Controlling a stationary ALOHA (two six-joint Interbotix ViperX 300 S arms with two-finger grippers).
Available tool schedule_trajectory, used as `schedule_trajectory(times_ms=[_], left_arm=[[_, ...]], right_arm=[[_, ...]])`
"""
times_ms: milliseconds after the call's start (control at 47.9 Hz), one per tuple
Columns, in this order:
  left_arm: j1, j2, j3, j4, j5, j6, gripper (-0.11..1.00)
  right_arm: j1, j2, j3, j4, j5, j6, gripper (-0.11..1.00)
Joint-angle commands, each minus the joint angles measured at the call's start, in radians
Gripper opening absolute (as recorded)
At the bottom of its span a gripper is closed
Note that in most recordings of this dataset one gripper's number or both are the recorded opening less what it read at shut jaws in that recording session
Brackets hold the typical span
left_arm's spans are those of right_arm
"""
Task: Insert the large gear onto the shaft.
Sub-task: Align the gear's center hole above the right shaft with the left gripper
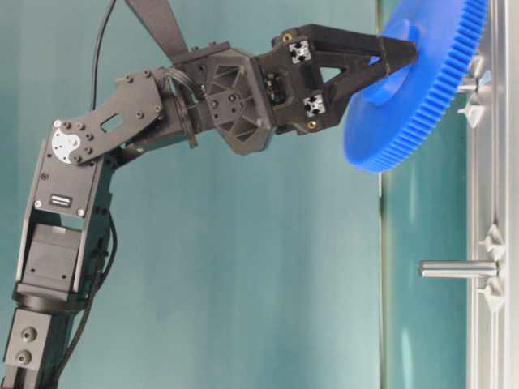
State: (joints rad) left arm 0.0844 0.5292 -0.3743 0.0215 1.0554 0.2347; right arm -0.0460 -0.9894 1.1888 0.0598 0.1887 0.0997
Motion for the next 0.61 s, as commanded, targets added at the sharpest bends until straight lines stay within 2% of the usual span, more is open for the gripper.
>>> schedule_trajectory(times_ms=[0,376,585], left_arm=[[0.009,-0.018,0.017,-0.002,0.008,-0.002,0.76],[0.084,-0.049,0.054,0.000,0.025,0.014,0.76],[0.091,-0.041,0.044,0.000,0.021,0.048,0.76]], right_arm=[[-0.002,0.006,-0.009,0.002,-0.005,0.009,0.04],[-0.002,0.003,-0.011,0.002,-0.003,0.009,0.04],[-0.002,0.003,-0.009,0.002,-0.005,0.009,0.04]])
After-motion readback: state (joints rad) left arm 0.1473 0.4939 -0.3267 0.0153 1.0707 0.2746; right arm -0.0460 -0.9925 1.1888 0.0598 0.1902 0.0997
